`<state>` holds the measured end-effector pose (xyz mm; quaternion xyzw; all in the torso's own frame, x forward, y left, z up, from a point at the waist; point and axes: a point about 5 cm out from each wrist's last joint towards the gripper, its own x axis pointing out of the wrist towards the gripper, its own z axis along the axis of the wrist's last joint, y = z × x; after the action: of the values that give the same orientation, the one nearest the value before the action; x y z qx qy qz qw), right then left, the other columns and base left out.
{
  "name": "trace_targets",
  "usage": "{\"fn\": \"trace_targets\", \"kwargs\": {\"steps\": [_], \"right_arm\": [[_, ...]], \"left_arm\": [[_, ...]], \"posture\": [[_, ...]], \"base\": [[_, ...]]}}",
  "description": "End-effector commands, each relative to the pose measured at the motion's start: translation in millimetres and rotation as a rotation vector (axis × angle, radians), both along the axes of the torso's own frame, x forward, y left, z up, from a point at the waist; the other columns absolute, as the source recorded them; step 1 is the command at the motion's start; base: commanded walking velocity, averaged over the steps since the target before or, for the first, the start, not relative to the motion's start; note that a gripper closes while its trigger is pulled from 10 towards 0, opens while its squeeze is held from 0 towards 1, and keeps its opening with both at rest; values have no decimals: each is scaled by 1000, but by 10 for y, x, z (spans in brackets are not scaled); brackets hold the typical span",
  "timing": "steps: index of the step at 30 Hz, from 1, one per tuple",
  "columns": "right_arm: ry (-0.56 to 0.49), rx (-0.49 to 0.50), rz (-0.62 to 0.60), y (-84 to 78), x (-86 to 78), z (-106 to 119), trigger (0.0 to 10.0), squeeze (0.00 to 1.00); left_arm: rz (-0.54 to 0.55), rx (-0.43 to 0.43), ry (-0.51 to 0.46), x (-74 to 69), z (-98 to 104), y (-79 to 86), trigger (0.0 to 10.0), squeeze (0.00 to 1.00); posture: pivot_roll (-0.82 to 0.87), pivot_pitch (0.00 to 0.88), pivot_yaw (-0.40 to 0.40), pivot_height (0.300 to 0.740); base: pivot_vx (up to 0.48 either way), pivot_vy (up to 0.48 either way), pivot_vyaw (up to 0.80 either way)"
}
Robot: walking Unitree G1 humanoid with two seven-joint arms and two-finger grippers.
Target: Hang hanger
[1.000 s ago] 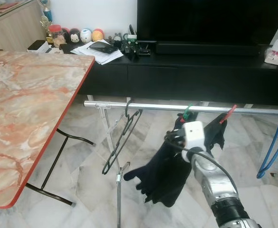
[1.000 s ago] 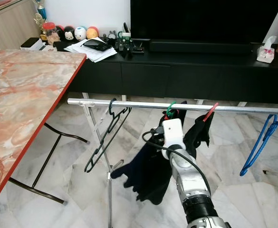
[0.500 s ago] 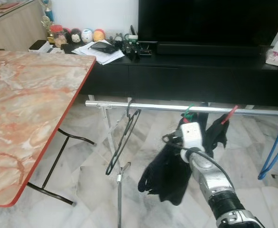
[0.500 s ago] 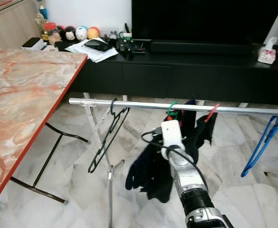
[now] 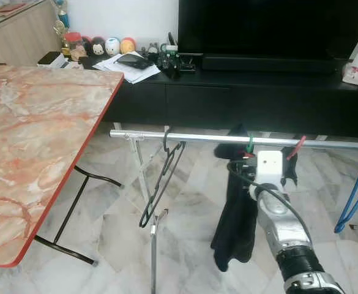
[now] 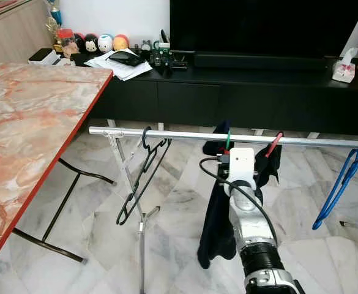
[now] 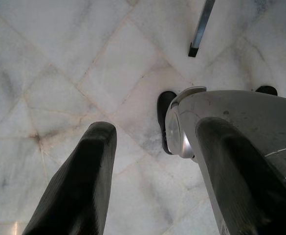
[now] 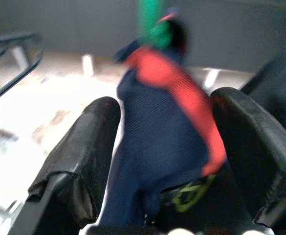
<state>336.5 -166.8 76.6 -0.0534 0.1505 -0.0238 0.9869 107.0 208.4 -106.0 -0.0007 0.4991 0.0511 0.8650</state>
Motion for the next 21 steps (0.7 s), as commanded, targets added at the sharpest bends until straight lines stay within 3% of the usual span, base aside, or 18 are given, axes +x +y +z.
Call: {"fn": "trace_targets", "kwargs": {"steps": [1,3,11,12,18,19,20,21], "right_arm": [[50,10,50,77,-1,-64,10000,0],[107,-8,87,109,-29,-164,10000,0],[140,13,62,76,-12,-238,10000,0],[132,19,53,67,7,-224,0,0],[123,28,42,52,47,-210,0,0],[123,28,42,52,50,-211,1255,0],[73,50,49,86,115,-120,3922,0],[52,57,54,101,137,-86,4980,0]], "left_arm": [[-27,-23,25,-49,-26,-68,10000,0],[-26,-22,31,-64,-31,-66,10000,0],[-21,-21,40,-91,-38,-64,10000,0],[-18,-23,38,-90,-38,-66,10000,0],[-15,-24,35,-88,-37,-69,10000,0],[-15,-24,35,-88,-37,-69,10000,0],[-20,-28,26,-65,-33,-88,10000,0],[-22,-29,22,-58,-32,-95,10000,0]], "posture": [[-45,0,-12,740],[-43,0,-13,740],[-41,0,-15,740],[-37,0,-17,740],[-37,0,-17,740],[-37,0,-17,740],[-41,0,-15,740],[-40,0,-15,740]], "base": [[0,0,0],[0,0,0],[0,0,0],[0,0,0],[0,0,0],[0,0,0],[0,0,0],[0,0,0]]}}
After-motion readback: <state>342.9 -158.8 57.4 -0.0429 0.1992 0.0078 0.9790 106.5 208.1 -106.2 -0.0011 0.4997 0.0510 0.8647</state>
